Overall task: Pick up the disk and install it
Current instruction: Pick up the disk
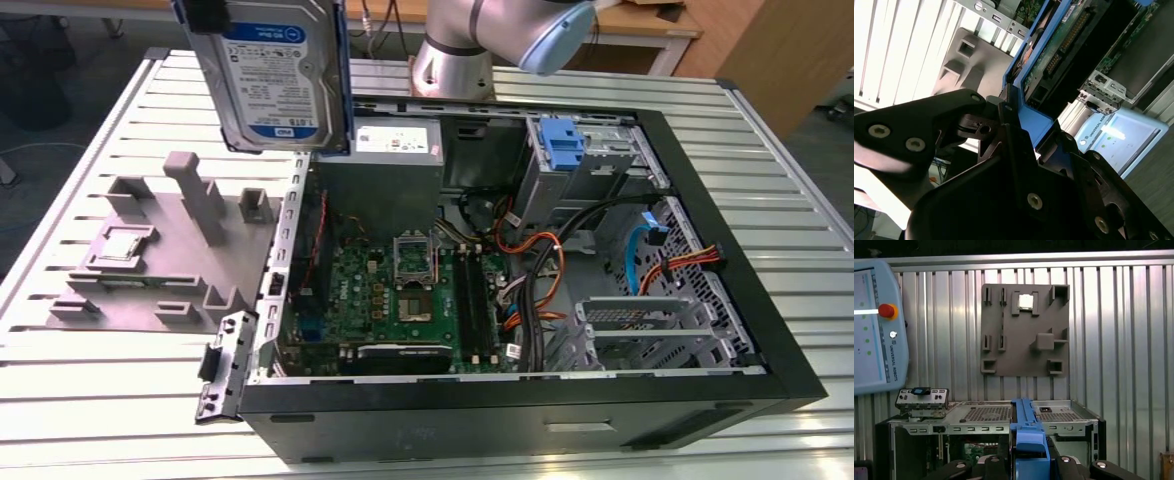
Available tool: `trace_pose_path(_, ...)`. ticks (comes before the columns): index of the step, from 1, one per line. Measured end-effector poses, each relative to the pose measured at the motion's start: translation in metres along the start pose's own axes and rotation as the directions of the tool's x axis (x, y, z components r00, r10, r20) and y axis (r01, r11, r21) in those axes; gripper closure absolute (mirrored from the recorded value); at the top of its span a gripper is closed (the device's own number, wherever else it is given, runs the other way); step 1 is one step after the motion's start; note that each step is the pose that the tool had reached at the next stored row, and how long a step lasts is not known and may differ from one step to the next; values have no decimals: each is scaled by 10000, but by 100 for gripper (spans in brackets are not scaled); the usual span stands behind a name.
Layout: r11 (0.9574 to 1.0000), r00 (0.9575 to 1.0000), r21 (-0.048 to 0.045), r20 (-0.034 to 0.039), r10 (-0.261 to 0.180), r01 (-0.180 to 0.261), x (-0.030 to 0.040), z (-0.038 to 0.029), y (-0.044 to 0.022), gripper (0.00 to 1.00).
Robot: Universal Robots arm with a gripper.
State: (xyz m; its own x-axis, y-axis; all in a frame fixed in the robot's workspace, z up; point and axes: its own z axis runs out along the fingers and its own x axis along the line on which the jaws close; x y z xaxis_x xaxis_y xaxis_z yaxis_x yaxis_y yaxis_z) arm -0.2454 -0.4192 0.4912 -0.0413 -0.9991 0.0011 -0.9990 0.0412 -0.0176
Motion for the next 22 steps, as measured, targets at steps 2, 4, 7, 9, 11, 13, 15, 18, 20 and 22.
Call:
trace_pose_path(2,10000,10000,0,0,0,0,1,0,-12,64)
trace_pose_path(4,10000,10000,0,0,-1,1,2,0,-24,64)
trace_pose_path(7,10000,10000,0,0,0,0,4,1,-44,64)
trace_pose_path(9,10000,10000,1,1,-1,1,5,2,-56,64)
trace_pose_path(11,10000,10000,0,0,0,0,6,1,-68,64)
trace_pose_path(13,10000,10000,0,1,0,0,7,2,-79,64)
trace_pose_path(15,10000,10000,1,1,0,0,9,2,-101,64)
trace_pose_path(18,10000,10000,0,0,0,0,11,3,-121,64)
trace_pose_path(20,10000,10000,0,0,0,0,12,3,-135,64)
trace_pose_path(22,10000,10000,1,1,0,0,13,3,-148,64)
